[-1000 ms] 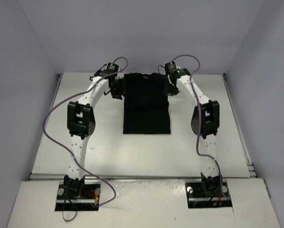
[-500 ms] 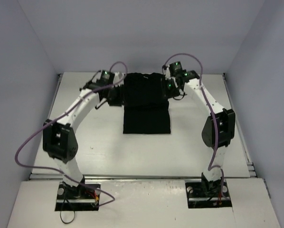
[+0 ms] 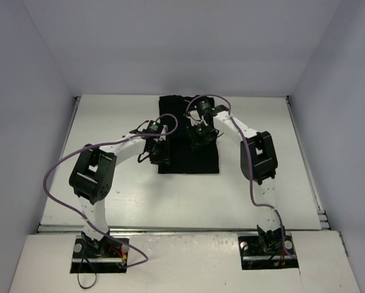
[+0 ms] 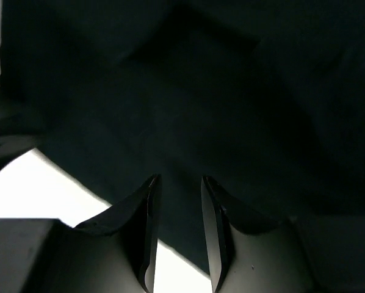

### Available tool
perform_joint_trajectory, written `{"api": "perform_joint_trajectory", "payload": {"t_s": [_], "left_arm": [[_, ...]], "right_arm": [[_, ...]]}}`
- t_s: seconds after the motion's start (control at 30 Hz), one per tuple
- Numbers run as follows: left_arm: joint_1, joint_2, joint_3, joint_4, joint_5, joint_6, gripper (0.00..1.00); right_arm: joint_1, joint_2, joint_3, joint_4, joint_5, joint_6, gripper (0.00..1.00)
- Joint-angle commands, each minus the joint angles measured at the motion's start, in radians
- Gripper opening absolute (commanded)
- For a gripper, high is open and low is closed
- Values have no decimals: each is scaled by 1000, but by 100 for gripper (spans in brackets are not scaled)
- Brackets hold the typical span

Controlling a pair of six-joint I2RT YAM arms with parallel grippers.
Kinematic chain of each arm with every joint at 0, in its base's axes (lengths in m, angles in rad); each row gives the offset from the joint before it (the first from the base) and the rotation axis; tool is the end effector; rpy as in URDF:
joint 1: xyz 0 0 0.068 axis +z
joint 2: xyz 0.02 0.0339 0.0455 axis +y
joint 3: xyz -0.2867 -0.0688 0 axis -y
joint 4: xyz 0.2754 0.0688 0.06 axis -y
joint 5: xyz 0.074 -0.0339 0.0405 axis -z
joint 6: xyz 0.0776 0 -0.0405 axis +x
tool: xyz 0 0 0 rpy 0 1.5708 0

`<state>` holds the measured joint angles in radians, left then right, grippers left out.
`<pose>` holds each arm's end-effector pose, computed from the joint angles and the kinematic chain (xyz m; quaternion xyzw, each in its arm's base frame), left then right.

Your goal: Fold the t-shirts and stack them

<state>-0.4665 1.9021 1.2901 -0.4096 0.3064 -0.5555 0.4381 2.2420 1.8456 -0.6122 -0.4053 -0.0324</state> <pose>0.3917 -0.2235 0.1493 -0.0010 0.9522 -0.2592 0.1619 0.4878 0.2623 0.1641 -0.2737 0.9022 0.2441 0.2272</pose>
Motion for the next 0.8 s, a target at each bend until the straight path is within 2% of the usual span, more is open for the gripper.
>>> {"api": "perform_joint_trajectory", "payload": {"t_s": [0.0,0.1,0.27,0.33,0.43,0.57,0.63,0.67,0.77], "left_arm": [[-1,-26,1,69,-27,-15,33],[-2,-24,-15,66,-34,-11,32],[-3,-21,-23,64,-33,-7,32],[-1,-29,-3,49,-33,1,33],[0,-54,42,8,-37,25,32],[11,-83,146,-35,-27,44,33],[11,-102,175,-44,2,41,33],[12,-114,171,-43,25,31,33],[13,-149,135,-32,61,26,33]], "right_arm": [[-70,96,217,6,9,-31,30],[-108,165,391,7,22,-9,30],[-171,206,566,8,76,40,32],[-210,193,621,11,117,83,35],[-220,113,594,14,142,102,36],[-219,-41,375,35,42,142,36],[-219,-138,200,98,-35,174,36],[-220,-181,53,137,-57,195,36],[-221,-352,-207,258,-135,261,36]]}}
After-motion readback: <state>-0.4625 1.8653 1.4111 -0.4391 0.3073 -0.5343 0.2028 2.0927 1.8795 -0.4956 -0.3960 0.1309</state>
